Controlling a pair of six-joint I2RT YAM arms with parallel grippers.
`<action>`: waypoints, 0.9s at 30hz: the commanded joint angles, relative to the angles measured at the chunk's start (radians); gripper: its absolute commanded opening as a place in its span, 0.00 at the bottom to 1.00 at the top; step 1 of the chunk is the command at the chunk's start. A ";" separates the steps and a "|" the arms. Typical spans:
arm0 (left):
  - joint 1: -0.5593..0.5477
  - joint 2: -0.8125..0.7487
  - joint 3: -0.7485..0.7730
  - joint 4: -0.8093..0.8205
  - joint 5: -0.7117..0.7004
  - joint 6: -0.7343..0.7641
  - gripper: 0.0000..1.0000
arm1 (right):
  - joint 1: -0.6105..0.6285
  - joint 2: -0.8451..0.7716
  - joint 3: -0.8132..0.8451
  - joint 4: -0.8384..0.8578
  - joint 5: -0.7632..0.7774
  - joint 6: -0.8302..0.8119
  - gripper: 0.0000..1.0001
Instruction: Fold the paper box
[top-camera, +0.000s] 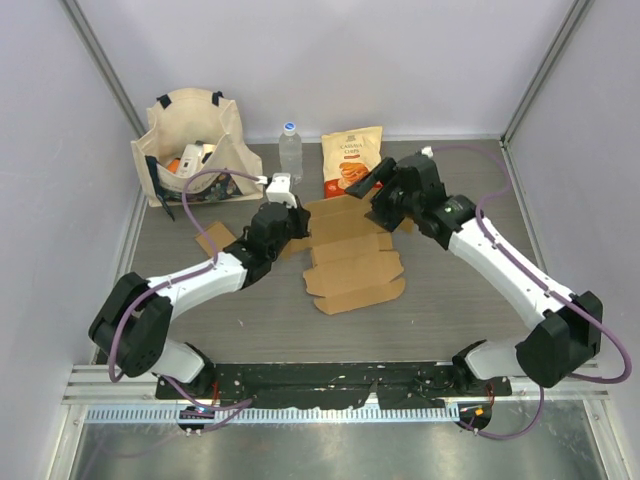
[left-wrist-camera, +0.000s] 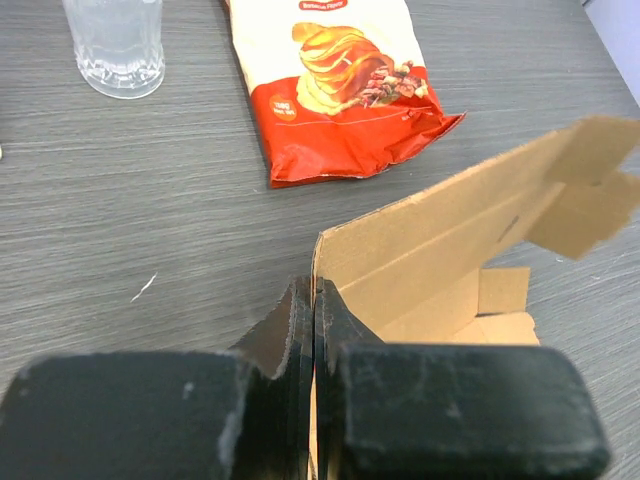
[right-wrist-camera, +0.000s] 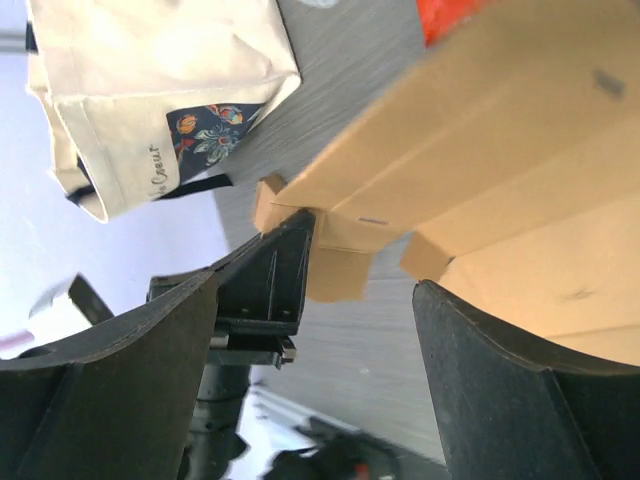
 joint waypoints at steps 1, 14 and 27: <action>-0.016 -0.046 -0.046 0.163 -0.082 0.029 0.00 | 0.006 0.016 -0.149 0.220 -0.022 0.495 0.83; -0.067 -0.077 -0.128 0.287 -0.075 0.210 0.00 | -0.066 0.287 0.068 0.127 -0.201 0.445 0.74; -0.085 -0.075 -0.211 0.433 0.002 0.387 0.00 | -0.121 0.362 0.091 0.098 -0.335 0.359 0.59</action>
